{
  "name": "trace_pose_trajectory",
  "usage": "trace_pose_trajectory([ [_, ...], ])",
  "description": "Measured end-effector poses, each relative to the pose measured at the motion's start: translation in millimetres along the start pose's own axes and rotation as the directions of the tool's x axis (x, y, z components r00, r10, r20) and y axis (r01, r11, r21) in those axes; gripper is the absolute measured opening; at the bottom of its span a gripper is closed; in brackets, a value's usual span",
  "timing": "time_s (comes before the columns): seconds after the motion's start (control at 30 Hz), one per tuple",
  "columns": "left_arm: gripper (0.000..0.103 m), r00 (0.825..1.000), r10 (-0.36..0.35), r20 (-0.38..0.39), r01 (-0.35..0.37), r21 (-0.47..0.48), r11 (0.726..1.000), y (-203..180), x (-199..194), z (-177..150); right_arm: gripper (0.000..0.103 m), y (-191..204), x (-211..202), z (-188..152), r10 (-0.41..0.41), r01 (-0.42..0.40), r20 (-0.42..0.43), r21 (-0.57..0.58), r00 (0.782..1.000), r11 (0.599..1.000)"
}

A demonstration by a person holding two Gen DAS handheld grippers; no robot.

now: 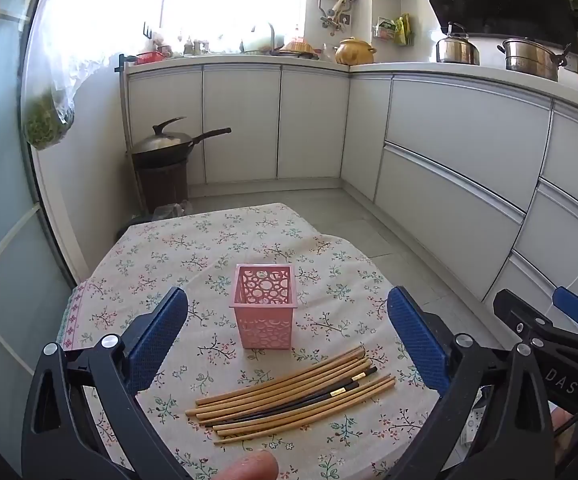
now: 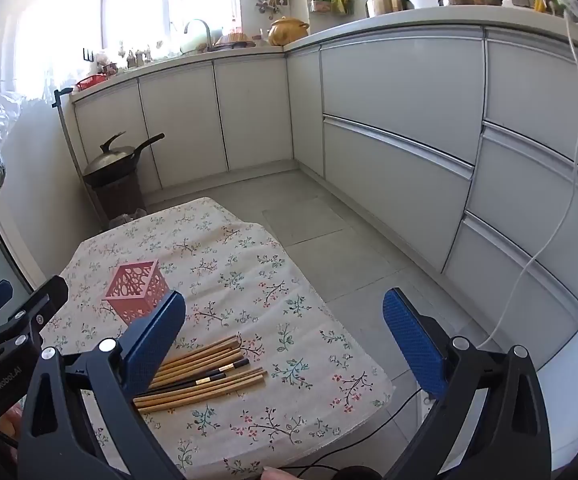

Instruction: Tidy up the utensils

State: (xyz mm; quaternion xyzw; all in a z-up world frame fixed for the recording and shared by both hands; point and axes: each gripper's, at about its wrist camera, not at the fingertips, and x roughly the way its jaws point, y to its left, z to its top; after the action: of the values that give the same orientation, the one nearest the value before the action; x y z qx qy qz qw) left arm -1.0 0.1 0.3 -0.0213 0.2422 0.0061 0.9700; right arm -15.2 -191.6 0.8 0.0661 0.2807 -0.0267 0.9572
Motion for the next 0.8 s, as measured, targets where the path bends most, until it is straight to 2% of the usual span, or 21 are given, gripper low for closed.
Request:
trace_pose_trajectory([
  [0.8,0.096,0.999,0.001,-0.032,-0.001,0.006,1.000,-1.9,6.1,-5.6,0.096,0.7,4.0,-2.9,0.003,-0.003,-0.013,0.011,1.000,1.000],
])
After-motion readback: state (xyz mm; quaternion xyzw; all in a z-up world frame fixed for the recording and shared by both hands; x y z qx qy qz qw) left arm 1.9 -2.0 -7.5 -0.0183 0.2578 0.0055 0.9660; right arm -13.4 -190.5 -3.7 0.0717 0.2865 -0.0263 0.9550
